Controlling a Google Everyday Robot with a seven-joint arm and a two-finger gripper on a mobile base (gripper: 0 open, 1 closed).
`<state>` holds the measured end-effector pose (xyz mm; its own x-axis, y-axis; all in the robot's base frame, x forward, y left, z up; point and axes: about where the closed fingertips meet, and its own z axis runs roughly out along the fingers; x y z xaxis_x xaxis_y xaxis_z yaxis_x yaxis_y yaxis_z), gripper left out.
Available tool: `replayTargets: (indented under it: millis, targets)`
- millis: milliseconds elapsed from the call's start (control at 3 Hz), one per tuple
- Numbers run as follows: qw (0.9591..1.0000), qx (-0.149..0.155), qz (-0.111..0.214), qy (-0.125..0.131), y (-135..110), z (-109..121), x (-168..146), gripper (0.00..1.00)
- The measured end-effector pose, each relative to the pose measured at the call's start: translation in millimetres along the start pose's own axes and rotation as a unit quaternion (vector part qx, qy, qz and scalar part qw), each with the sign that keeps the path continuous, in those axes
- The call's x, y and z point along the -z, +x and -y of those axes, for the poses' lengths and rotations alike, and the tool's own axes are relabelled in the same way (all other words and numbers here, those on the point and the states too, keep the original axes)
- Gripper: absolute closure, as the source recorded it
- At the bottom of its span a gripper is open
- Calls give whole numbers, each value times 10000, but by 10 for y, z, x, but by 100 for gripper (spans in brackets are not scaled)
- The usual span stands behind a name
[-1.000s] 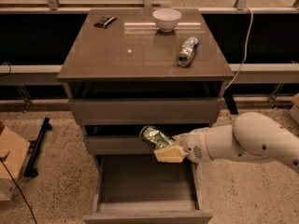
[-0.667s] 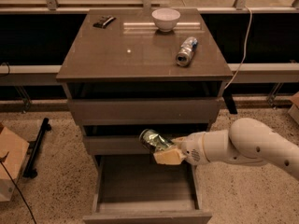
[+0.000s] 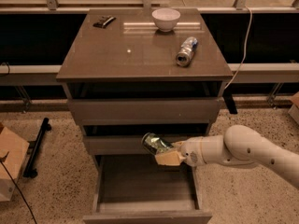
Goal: Place green can into bottom drawer
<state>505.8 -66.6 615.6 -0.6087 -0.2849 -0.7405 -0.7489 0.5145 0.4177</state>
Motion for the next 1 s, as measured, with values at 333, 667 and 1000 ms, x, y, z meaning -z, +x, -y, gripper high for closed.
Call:
replayTargets:
  millis: [333, 667, 1000]
  targets:
    - [9999, -99, 101, 72, 95, 43, -97, 100]
    - [9996, -256, 125, 80, 269, 197, -274, 100]
    - [9989, -449, 117, -9, 478, 373, -479, 100]
